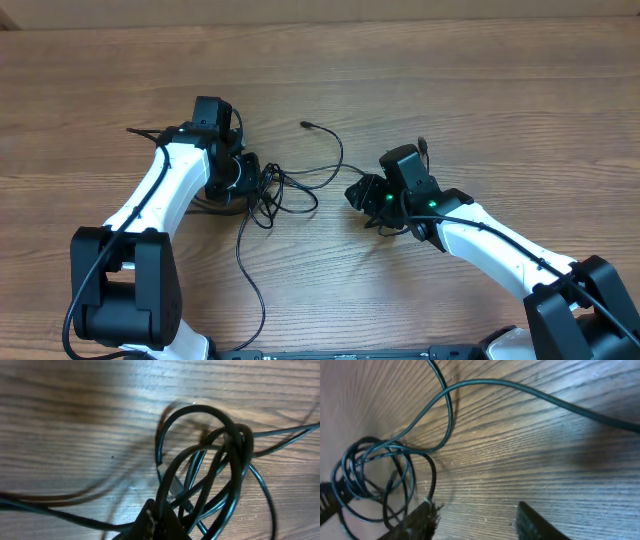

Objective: Untangle cables

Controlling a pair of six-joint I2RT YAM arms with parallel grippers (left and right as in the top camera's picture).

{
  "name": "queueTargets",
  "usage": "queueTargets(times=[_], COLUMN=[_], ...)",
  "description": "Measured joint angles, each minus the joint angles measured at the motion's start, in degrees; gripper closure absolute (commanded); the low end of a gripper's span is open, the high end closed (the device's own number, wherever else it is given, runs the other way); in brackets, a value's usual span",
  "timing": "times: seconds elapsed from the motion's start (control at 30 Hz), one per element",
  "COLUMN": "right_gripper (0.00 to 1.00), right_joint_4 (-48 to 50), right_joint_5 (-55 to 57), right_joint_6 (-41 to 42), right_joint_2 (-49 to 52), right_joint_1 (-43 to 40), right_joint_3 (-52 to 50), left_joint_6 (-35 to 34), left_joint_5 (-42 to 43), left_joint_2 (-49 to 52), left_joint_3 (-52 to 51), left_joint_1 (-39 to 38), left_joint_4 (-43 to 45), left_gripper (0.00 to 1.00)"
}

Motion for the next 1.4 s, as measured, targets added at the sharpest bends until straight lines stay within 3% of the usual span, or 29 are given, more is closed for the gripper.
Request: queueTargets(times=[0.3,0.47,0.53,0.6,0.63,0.67,0.77,0.83,1.0,1.03,1.1,1.2,1.4], right_gripper=[0.44,0.44,0.44,0.44,0.44,0.44,0.44,0.44,0.69,0.73,0.79,0.96,0.96], right_joint_4=[1.44,7.21,9.94,12.35,13.55,14.60,18.08,19.76,20.98,20.98,21.03,21.07,21.73], right_joint_5=[-4.07,-2.99,-2.43,-1.42,-1.16,-1.01,-0.11,0.07,0.46,0.44,0.42,0.46,-0.74], right_joint_6=[5.14,9.55,10.84,12.17,12.74,13.05,13.94,14.21,14.97,14.69,14.71,14.91,11.23], right_joint_2=[0.00,0.90,2.12,4.11,5.29,6.43,10.86,12.79,13.42,13.42,13.42,13.44,13.51], right_joint_1=[1.81,6.64,8.41,9.86,10.19,10.36,10.45,10.45,10.45,10.45,10.45,10.45,10.43], right_joint_3=[0.00,0.00,0.00,0.00,0.00,0.00,0.00,0.00,0.00,0.00,0.00,0.00,0.00], left_joint_6=[0.44,1.49,2.12,3.04,3.19,3.43,3.54,3.54,3.69,3.82,4.13,4.94,6.25], left_joint_5=[0.68,0.66,0.70,0.68,0.68,0.66,0.63,0.63,0.90,1.07,1.31,1.60,1.73], left_joint_2=[0.00,0.00,0.00,0.00,0.00,0.00,0.00,0.00,0.00,0.00,0.00,0.02,0.15], left_joint_3=[0.00,0.00,0.00,0.00,0.00,0.00,0.00,0.00,0.00,0.00,0.02,0.83,7.17], left_joint_1=[0.00,-0.26,-0.37,-0.63,-0.63,-0.66,-0.72,-0.74,-0.72,-0.72,-0.72,-0.72,-0.72], left_joint_4=[0.96,0.92,0.90,0.79,0.76,0.76,0.76,0.76,0.28,0.28,0.00,-2.43,-7.85], left_gripper=[0.96,0.93,0.67,0.30,0.21,0.22,0.53,0.54,0.61,0.67,0.93,0.96,0.96])
